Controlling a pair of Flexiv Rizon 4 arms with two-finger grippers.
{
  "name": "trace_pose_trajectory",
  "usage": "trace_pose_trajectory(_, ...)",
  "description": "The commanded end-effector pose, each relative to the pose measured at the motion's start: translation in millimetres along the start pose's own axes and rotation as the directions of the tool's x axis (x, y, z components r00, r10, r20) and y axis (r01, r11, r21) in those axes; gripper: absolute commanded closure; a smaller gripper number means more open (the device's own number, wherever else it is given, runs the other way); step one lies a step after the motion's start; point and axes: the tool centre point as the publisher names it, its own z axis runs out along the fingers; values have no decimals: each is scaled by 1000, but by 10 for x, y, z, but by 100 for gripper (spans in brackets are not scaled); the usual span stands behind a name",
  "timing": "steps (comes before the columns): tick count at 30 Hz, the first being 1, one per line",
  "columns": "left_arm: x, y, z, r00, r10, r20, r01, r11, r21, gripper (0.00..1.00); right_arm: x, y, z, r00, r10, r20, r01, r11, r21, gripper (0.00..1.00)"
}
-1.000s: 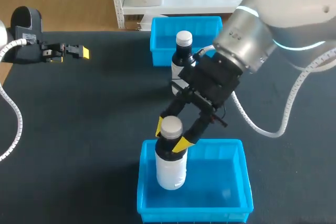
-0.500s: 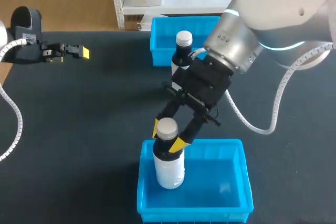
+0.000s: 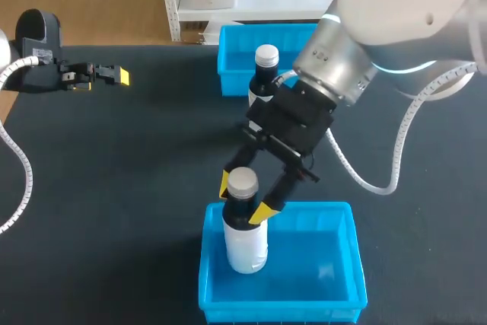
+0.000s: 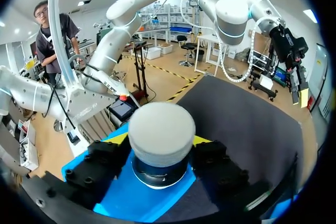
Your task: Pick up the bottle, and place it in the far bin if it is heavy, or in the near bin if it is light.
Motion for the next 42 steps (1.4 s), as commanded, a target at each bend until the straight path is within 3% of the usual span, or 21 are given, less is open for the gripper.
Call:
trace_pose_trajectory(1,0,0,0,1000,0,0,0,1000,0,0,21,-5,-20,1000,17,-8,-17,1000,1,0)
trace_pose_trajectory(9,0,0,0,1000,0,0,0,1000,0,0,290,48,-340,993,109,-36,-107,993,48,0)
trace_pose_trajectory(14,0,0,0,1000,0,0,0,1000,0,0,570,95,-699,979,195,-57,-186,974,131,0)
trace_pose_trajectory(19,0,0,0,1000,0,0,0,1000,0,0,859,54,-1104,956,290,-46,-271,932,242,0)
trace_pose_trajectory(25,0,0,0,1000,0,0,0,1000,0,0,1167,-165,-1552,926,376,-17,-345,867,359,0)
trace_pose_trajectory(34,0,0,0,1000,0,0,0,1000,0,0,1482,-592,-1976,895,439,73,-424,791,441,0)
trace_pose_trajectory(42,0,0,0,1000,0,0,0,1000,0,0,1497,-994,-2116,902,421,98,-415,776,475,0)
